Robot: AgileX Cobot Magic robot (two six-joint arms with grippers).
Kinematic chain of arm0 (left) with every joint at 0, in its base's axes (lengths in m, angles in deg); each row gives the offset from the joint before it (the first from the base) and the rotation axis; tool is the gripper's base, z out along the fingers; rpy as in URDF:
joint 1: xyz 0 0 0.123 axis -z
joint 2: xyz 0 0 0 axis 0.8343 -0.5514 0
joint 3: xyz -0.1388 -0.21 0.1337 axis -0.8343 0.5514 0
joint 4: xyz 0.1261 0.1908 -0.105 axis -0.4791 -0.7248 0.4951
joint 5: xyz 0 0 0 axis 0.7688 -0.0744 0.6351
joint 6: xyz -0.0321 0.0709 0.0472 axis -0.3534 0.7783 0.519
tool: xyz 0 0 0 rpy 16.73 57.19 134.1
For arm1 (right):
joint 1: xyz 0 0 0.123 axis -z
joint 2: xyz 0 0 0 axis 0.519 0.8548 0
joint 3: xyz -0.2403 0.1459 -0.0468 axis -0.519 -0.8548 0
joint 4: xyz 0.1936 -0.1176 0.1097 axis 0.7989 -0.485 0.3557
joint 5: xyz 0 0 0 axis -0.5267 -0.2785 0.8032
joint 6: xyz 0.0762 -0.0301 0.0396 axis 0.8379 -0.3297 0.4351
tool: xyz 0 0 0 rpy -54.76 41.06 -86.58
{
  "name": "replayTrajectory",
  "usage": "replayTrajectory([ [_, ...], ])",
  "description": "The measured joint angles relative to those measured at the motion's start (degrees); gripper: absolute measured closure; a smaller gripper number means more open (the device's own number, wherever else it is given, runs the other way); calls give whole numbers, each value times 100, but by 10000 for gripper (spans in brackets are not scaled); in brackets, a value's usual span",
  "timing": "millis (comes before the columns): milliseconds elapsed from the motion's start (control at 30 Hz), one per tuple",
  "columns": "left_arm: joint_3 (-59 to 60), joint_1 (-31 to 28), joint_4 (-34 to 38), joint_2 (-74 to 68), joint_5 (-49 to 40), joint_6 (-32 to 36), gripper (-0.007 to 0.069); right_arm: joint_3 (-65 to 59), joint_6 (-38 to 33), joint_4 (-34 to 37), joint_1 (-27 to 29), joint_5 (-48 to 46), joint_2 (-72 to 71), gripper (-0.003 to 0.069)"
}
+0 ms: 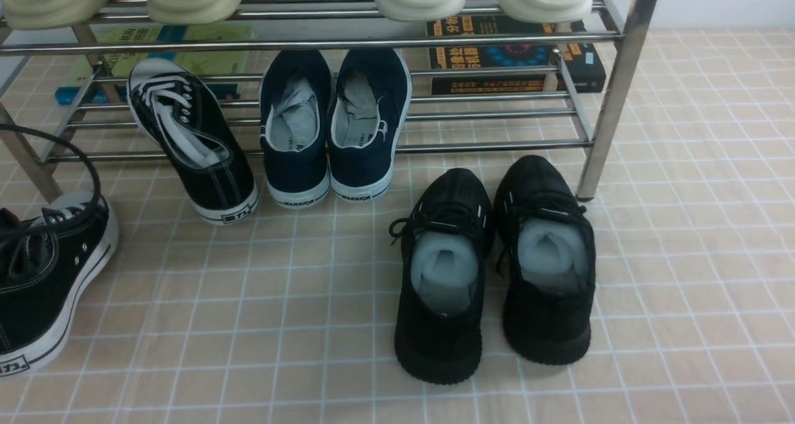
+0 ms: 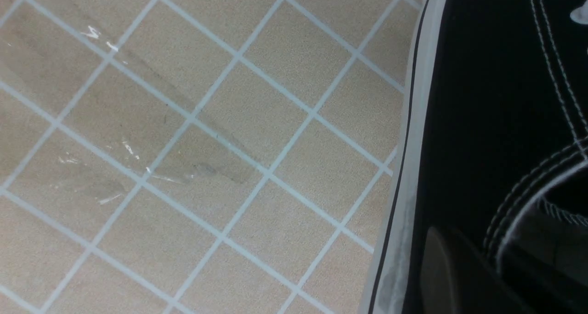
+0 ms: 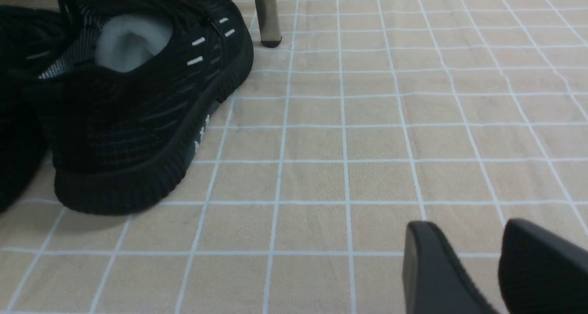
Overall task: Take the shoes off the shelf from the light coffee tablecloth by hand.
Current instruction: 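Set the held shoe down on the floor in front of the rack with the left gripper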
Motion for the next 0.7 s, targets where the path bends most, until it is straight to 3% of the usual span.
replayTrajectory([
  [367,460,0,111,0,574,102,594,0,0,0,0,0,0,420],
  [567,460,0,111,0,627,259,487,0,0,0,0,0,0,420],
  [633,447,0,39,11,625,259,393,0,0,0,0,0,0,420],
  [700,402,0,11,11,565,259,348,0,0,0,0,0,0,420],
])
